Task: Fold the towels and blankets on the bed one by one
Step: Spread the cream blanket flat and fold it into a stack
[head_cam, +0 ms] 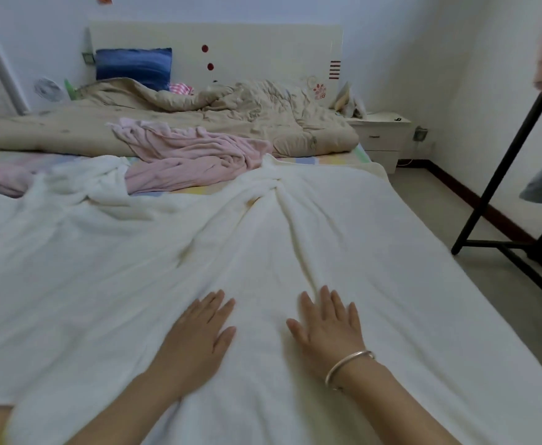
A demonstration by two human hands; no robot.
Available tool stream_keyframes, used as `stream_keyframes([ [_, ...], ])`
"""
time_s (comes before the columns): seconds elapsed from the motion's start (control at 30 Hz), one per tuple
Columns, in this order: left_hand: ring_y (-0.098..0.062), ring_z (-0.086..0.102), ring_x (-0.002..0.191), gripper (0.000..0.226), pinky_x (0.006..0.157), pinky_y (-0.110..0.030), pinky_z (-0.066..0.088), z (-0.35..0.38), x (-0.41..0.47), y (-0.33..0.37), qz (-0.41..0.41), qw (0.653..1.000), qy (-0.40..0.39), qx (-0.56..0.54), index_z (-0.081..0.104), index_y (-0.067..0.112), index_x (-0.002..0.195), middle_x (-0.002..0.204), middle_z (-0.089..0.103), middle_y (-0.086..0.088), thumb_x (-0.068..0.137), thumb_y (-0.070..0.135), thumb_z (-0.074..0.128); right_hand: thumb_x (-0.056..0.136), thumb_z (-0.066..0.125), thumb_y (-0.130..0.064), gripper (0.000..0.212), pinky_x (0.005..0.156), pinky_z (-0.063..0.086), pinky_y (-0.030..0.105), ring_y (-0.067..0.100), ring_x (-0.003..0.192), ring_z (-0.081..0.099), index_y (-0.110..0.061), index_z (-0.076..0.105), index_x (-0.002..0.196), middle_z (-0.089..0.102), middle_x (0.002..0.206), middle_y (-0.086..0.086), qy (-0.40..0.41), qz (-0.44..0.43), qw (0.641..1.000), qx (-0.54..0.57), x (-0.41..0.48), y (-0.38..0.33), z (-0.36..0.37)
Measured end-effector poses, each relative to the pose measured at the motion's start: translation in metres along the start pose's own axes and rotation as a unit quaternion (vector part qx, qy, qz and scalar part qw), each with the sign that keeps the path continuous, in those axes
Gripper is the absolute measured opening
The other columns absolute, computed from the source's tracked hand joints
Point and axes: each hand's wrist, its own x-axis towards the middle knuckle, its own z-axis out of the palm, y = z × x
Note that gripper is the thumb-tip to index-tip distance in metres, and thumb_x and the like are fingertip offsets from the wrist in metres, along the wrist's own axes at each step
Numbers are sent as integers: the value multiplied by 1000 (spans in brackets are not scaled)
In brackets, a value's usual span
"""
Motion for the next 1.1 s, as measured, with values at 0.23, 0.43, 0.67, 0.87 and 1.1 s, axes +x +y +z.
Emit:
stream_keyframes([
  [0.23,-12,58,118,49,107,-26,37,-38,-87,-47,66,987,106,-98,67,24,118,127,64,7,89,33,30,37,-41,-78,135,116,-11,51,26,148,-14,-27,-1,154,-12,161,5,6,-43,999,9,-76,-137,47],
  [0.43,-14,55,108,39,87,-26,44,-82,-125,-123,-41,964,223,-136,65,24,110,116,61,8,83,4,46,52,-26,-79,120,119,1,41,21,149,0,-25,6,154,0,162,2,68,-85,992,60,-102,-213,53],
  [0.67,-21,54,113,36,91,-35,44,-98,-170,-196,-174,956,208,-109,63,20,113,120,60,1,87,1,48,88,38,-53,66,116,19,37,28,146,20,-22,36,146,26,156,8,175,-199,961,83,-100,-266,34],
  [0.87,-21,49,124,52,109,-33,25,-104,-167,-243,-228,959,165,-20,59,20,124,131,57,2,76,5,45,75,45,-55,51,84,48,39,29,112,58,-31,67,114,68,113,-6,129,-292,946,53,-82,-317,42],
  [1.1,-29,34,135,68,105,-43,37,-129,-133,-337,-345,925,153,-46,42,18,139,150,32,-7,83,48,67,79,63,-54,50,84,43,29,11,114,45,-34,51,124,49,116,-10,101,-310,943,65,-31,-384,45],
])
